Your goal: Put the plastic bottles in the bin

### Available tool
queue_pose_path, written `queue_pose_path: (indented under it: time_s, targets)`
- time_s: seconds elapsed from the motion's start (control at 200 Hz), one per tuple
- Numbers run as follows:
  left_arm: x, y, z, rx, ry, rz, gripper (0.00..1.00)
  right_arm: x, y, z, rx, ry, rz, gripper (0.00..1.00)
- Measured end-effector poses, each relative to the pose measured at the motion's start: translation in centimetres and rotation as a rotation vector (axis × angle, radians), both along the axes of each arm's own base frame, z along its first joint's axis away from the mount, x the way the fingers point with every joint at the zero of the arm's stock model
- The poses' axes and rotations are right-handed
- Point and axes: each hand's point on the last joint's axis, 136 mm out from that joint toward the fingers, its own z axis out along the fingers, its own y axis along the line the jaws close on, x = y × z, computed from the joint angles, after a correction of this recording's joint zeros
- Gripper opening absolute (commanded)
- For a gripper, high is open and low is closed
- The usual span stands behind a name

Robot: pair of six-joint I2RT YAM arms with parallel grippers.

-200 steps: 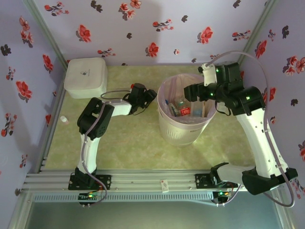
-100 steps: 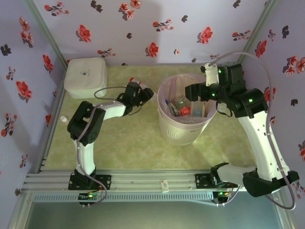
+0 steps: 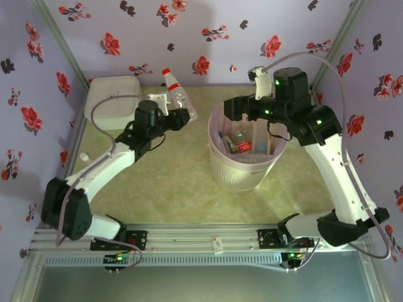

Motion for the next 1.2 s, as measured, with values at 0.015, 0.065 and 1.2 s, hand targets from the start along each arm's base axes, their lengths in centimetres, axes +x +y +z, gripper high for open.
queue_pose_path:
  time_s: [0.015,0.065,1.2]
  targets:
    - [-0.3,0.1,0.3,0.006,-0.009,-0.005,0.43,0.1,0.4,0.0,0.006,0.001,0.006,0.88]
    - [-1.2,0.5,0.9,0.031,-0.033,-0.023,0.44,0.7,1.4,0.2,0.022,0.001,0.020,0.89]
    - [-8.9,-1.5,3.5,0.139,-0.213,-0.288,0.94,6.4,14.4,-4.1,0.060,0.140,0.196,0.45]
